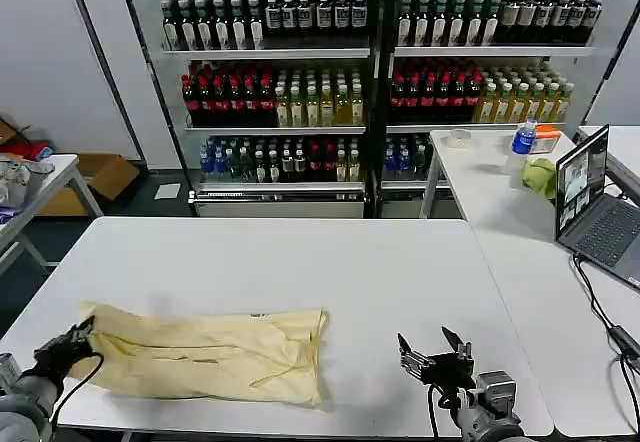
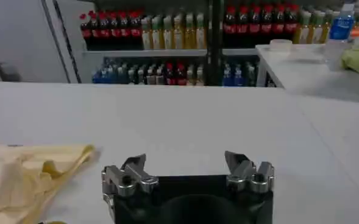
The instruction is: Fold and organize the clothes.
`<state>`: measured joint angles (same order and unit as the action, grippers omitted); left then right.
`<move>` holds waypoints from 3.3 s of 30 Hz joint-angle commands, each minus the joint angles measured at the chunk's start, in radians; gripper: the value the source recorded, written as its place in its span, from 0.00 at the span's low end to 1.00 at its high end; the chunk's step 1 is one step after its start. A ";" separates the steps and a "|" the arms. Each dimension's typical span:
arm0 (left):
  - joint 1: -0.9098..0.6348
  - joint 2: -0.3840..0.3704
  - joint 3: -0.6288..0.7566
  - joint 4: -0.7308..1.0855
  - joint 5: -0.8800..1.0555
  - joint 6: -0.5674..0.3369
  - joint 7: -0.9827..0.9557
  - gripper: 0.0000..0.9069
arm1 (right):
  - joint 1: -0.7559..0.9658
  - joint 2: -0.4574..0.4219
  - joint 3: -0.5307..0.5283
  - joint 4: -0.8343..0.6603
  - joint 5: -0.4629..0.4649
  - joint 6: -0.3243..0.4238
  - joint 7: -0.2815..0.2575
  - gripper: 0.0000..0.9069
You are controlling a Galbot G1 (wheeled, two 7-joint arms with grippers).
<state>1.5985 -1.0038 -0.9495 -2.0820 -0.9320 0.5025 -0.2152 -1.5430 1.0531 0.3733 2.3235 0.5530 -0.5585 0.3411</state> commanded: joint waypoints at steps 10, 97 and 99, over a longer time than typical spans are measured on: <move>-0.039 -0.118 0.224 -0.286 -0.351 0.058 -0.024 0.01 | 0.022 0.002 -0.014 -0.016 0.003 0.000 -0.001 1.00; -0.088 -0.149 0.304 0.101 -0.123 0.075 0.087 1.00 | 0.079 -0.010 -0.016 -0.074 0.042 0.004 -0.008 1.00; -0.094 -0.157 0.323 0.104 -0.118 0.075 0.088 1.00 | 0.081 -0.011 -0.015 -0.074 0.043 0.004 -0.008 1.00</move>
<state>1.5135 -1.1437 -0.6756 -2.0004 -1.0510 0.5703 -0.1332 -1.4623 1.0424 0.3579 2.2476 0.5951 -0.5544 0.3331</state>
